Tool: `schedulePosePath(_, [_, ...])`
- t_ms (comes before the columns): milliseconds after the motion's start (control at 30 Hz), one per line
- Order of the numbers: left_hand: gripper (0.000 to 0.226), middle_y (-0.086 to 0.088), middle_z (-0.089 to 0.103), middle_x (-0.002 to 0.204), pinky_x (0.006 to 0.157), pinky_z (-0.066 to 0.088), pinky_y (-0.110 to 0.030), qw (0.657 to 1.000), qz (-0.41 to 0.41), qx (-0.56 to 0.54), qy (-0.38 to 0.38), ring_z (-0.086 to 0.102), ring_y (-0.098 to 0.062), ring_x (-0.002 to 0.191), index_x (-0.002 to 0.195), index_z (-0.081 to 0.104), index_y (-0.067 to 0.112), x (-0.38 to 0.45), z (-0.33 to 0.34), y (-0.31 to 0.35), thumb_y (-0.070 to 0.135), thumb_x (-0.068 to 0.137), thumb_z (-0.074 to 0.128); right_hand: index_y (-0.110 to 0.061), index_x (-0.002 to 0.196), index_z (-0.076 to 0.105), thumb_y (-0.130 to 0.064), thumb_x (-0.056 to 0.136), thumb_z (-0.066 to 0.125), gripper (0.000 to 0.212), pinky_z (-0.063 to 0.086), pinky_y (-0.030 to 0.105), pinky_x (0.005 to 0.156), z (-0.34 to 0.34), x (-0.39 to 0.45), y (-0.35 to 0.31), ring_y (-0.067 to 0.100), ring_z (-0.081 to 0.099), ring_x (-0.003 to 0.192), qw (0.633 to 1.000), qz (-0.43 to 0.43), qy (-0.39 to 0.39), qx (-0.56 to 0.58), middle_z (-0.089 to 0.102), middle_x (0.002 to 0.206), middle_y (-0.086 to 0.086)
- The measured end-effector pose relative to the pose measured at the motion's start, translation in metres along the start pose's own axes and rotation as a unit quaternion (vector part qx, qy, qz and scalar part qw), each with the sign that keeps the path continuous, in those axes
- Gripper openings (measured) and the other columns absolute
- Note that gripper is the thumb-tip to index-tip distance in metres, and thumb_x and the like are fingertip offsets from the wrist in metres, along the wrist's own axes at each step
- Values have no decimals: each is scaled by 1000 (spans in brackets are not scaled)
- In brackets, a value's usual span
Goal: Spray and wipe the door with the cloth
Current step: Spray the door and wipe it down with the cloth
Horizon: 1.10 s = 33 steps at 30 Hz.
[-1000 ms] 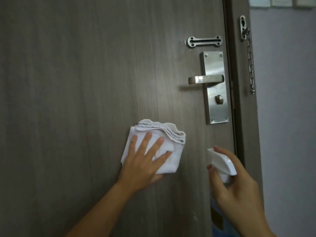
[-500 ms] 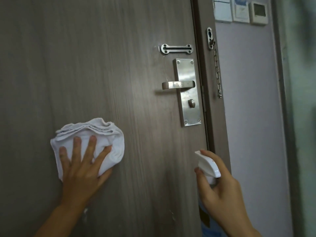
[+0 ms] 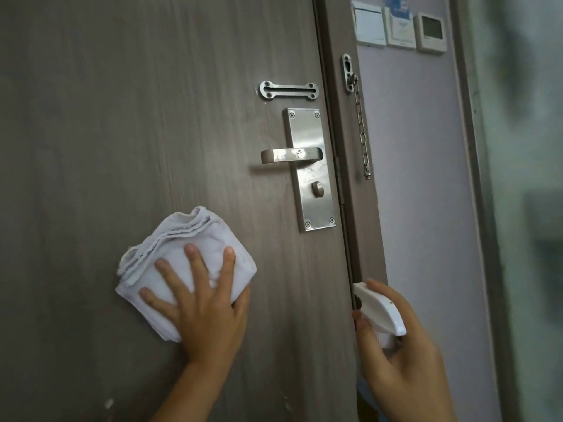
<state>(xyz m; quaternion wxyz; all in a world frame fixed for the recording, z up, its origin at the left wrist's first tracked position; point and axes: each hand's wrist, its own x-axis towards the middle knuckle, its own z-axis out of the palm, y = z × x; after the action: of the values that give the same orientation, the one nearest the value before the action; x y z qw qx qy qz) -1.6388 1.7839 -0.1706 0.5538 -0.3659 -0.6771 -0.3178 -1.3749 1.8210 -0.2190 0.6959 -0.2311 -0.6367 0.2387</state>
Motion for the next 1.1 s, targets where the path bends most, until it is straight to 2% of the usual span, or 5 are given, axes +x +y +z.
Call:
schedulePosePath(367, [95, -17, 26, 167, 109, 1, -85, 979, 182, -3, -93, 19, -56, 150, 155, 39, 39, -25, 55, 131, 71, 72, 71, -40, 123, 61, -7, 83, 76, 54, 53, 10, 67, -21, 24, 16, -3, 67, 89, 1000, -18, 1, -17, 63, 103, -39])
schedulePosePath(567, [64, -15, 21, 169, 112, 5, -82, 955, 269, -33, -124, 10, -53, 153, 145, 49, 39, -23, 60, 157, 68, 89, 58, -36, 122, 65, -9, 80, 79, 52, 49, 4, 70, -22, 27, 17, -14, 62, 96, 999, -32, -12, -21, 62, 105, -41])
schedulePosePath(767, [65, -12, 23, 168, 115, 1, -78, 888, 439, 21, -136, 11, -48, 154, 144, 51, 39, -14, 48, 101, 66, 87, 62, -33, 125, 64, -36, 74, 69, 52, 47, 2, 80, -7, 11, 1, 4, 66, 98, 999, -17, -43, 25, 71, 115, -9])
schedulePosePath(867, [67, -12, 29, 166, 115, 2, -79, 864, 485, 40, -126, 13, -51, 153, 145, 51, 37, -12, 38, 57, 65, 85, 65, -52, 122, 61, -49, 82, 67, 41, 50, 14, 92, 8, 1, -3, 31, 69, 102, 1000, 1, -7, 28, 72, 117, 9])
schedulePosePath(1100, [55, -17, 39, 161, 109, 25, -79, 882, 463, 22, -87, 25, -53, 149, 141, 59, 25, -7, -8, -60, 54, 95, 59, -38, 127, 63, -31, 78, 73, 50, 58, 50, 91, 39, -41, -34, 15, 70, 105, 993, 31, -88, 66, 70, 118, -14])
